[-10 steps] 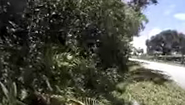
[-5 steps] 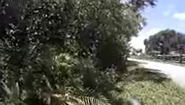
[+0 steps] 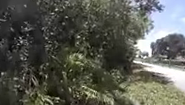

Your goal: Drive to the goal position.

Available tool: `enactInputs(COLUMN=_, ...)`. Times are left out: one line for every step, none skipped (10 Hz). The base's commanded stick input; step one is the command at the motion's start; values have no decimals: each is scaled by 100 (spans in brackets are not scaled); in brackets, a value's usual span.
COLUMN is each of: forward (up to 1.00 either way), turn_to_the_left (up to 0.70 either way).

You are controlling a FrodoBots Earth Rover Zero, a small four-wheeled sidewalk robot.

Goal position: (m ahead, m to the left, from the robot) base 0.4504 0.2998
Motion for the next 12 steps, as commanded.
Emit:
enactInputs(forward=-50, turn_to_the_left=-50)
enactInputs(forward=-50, turn_to_the_left=-50)
enactInputs(forward=-50, turn_to_the_left=-50)
enactInputs(forward=-50, turn_to_the_left=-50)
enactInputs(forward=-50, turn_to_the_left=-50)
enactInputs(forward=-50, turn_to_the_left=-50)
enactInputs(forward=-50, turn_to_the_left=-50)
enactInputs(forward=-50, turn_to_the_left=-50)
enactInputs(forward=-50, turn_to_the_left=-41)
enactInputs(forward=-50, turn_to_the_left=-8)
enactInputs(forward=-50, turn_to_the_left=0)
enactInputs(forward=-50, turn_to_the_left=0)
